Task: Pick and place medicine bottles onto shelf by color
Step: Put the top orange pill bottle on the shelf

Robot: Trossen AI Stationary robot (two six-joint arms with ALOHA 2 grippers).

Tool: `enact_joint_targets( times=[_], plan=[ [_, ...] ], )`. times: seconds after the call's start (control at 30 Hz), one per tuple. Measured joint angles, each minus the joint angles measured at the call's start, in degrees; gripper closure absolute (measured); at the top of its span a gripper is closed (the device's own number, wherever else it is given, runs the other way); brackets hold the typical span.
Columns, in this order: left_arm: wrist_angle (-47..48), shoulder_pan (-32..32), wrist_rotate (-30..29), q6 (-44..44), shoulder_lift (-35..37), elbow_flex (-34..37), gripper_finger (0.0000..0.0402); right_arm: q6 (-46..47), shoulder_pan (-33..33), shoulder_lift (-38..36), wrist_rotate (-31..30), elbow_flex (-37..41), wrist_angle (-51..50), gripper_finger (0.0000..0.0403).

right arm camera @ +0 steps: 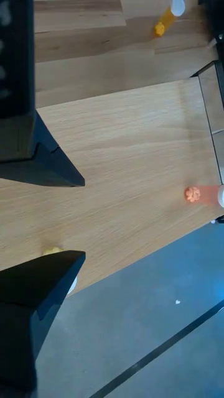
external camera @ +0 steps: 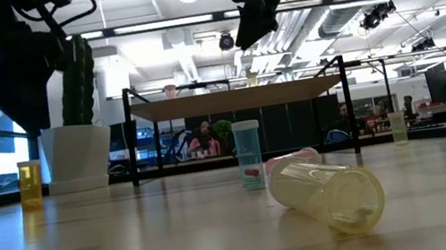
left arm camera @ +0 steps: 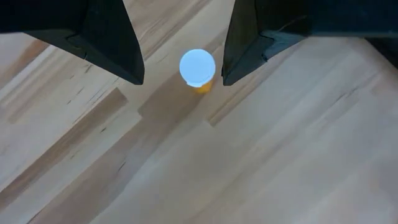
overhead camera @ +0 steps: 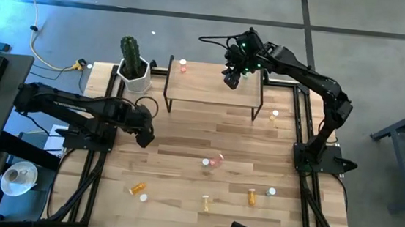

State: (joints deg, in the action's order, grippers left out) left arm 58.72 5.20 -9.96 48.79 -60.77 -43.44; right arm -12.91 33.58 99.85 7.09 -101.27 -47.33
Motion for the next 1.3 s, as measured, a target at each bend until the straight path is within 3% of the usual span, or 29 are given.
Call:
enact_joint_targets(
  times=[0.37, 1.03, 1.3],
  plan=[
    [0.23, -0.55, 1.33, 8.6, -7.58, 0.0, 0.0193, -0.02, 0.0, 0.0, 0.0, 0.0, 0.0, 0.0233],
    [-0.02, -0.53, 1.77, 11.04, -14.61, -0.02, 0.0193, -1.09, 0.0, 0.02, -0.02, 0.02, -0.02, 0.0233],
    [-0.23, -0.51, 1.55, 10.11, -15.76, -0.02, 0.023, -1.09, 0.0, 0.02, -0.02, 0.02, -0.09, 0.0233]
  ],
)
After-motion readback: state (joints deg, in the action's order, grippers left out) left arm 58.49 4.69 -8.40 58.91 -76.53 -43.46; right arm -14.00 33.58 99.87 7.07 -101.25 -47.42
